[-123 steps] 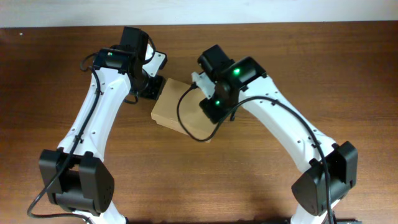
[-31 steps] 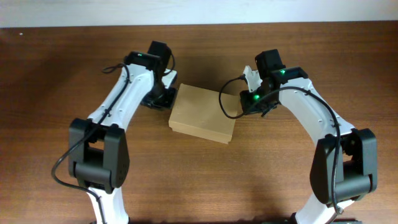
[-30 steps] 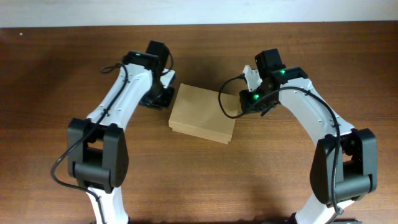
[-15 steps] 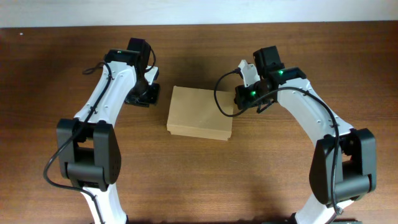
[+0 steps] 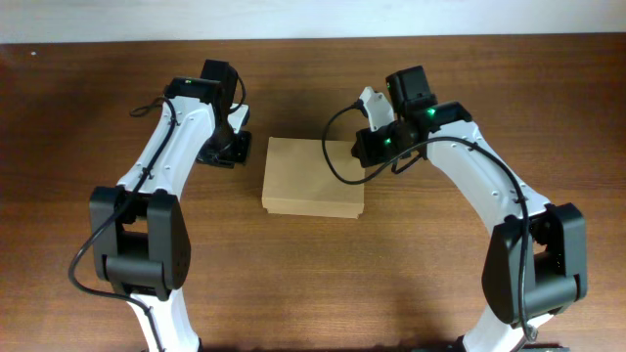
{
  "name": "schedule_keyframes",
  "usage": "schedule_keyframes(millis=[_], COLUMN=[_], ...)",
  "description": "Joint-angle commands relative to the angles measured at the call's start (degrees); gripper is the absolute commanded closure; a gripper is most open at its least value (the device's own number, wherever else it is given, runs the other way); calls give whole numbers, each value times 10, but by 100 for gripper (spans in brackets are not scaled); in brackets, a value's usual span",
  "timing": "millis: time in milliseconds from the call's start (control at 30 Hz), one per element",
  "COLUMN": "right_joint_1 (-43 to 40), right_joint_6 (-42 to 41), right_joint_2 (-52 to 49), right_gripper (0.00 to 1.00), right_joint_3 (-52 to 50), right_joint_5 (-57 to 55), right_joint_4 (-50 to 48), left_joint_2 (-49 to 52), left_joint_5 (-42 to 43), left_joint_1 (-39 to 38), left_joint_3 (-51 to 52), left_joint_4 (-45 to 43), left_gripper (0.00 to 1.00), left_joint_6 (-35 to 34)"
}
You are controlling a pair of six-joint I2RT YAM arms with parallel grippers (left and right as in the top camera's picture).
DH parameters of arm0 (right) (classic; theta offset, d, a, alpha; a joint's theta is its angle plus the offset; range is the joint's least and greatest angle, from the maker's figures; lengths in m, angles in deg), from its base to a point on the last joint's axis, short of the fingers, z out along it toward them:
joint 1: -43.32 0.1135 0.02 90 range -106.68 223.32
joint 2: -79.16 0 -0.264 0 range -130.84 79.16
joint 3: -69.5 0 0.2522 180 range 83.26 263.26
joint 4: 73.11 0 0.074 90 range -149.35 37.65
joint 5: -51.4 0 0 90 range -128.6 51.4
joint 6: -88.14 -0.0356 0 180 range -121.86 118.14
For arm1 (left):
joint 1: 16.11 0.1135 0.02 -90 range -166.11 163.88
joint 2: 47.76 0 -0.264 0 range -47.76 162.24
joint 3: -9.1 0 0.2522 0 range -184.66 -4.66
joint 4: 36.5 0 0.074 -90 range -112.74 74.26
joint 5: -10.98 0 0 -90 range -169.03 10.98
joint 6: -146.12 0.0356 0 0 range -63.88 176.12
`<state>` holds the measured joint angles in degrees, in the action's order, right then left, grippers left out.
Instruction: Pack container
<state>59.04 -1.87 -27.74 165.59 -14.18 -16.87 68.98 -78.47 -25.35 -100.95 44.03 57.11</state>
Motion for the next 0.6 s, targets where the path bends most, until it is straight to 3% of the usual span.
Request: schedule_keyframes(millis=[0,333,567], right_joint_1=[-6,-59,-98], right_joint_6=[0,43,43], right_joint_2=[-3,-3,-2], right_gripper=[96,96,86], right_joint_3=[19,132,230], right_joint_5=[-40,-80,-175], right_joint_4=[17,161,238], left_joint_2=[3,3,2], left_joint_5=[-10,-54,-76], left_joint_1=[3,21,32], left_joint_3=[-10,-163,-308], left_joint_4=[-1,42,108], left_gripper=[99,99,98], left_joint_6=[-1,10,19])
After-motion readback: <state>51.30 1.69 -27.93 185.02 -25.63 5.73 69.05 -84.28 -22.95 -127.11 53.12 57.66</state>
